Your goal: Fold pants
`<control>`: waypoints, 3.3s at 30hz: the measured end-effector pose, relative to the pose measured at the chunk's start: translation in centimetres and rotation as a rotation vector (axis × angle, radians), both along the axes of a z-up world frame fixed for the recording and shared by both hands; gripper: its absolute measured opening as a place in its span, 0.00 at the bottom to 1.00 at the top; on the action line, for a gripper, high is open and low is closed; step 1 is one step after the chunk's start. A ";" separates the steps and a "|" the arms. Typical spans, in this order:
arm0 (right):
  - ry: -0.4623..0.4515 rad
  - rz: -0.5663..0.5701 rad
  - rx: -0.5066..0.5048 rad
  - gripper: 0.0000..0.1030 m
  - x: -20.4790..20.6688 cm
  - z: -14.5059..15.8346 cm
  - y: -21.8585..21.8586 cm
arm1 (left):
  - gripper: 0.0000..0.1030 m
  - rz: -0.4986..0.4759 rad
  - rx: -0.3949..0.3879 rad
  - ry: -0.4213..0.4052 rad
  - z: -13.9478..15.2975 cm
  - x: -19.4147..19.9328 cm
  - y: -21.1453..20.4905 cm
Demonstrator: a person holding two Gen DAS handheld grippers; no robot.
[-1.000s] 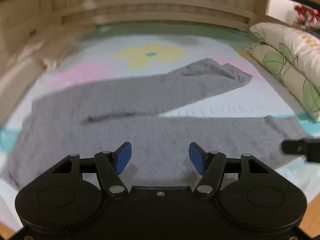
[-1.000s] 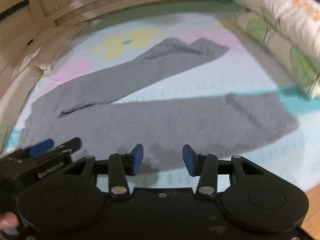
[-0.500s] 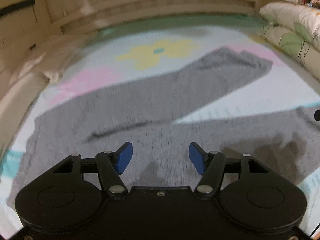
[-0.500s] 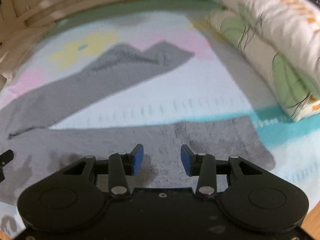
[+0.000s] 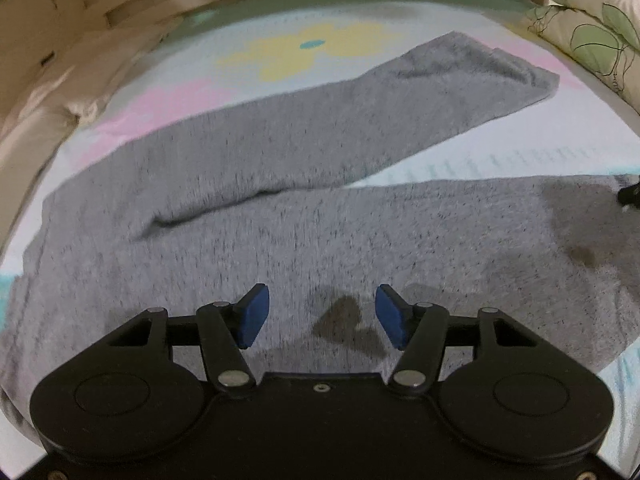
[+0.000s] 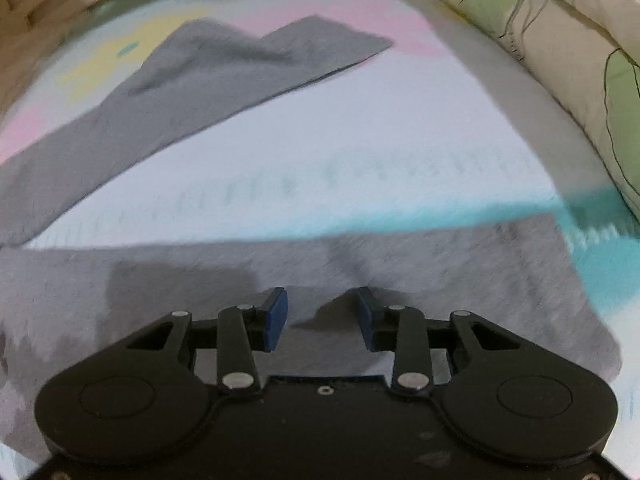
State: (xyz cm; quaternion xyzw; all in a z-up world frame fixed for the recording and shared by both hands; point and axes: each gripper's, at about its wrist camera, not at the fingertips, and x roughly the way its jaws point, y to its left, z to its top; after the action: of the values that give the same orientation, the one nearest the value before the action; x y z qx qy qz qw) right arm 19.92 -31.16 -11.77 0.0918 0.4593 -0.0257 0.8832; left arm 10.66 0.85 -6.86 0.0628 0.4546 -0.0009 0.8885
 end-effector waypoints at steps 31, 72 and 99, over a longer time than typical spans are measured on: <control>0.133 -0.380 -0.026 0.32 0.7 -4.0 -13.4 | 0.63 0.028 0.019 0.048 -2.3 0.1 -0.5; 0.319 -0.233 -0.281 0.17 -6.5 -0.6 -10.5 | 0.63 -0.007 0.085 0.013 -2.3 -0.3 -1.6; -0.082 0.147 -0.176 0.29 -2.3 7.7 8.2 | 0.60 0.181 0.044 -0.162 6.2 8.5 5.7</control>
State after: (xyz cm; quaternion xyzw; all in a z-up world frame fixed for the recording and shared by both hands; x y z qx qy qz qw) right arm 17.63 -22.95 -4.09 -0.0191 0.4242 0.0025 0.9054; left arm 19.13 6.50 -0.65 0.0409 0.3850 0.0944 0.9172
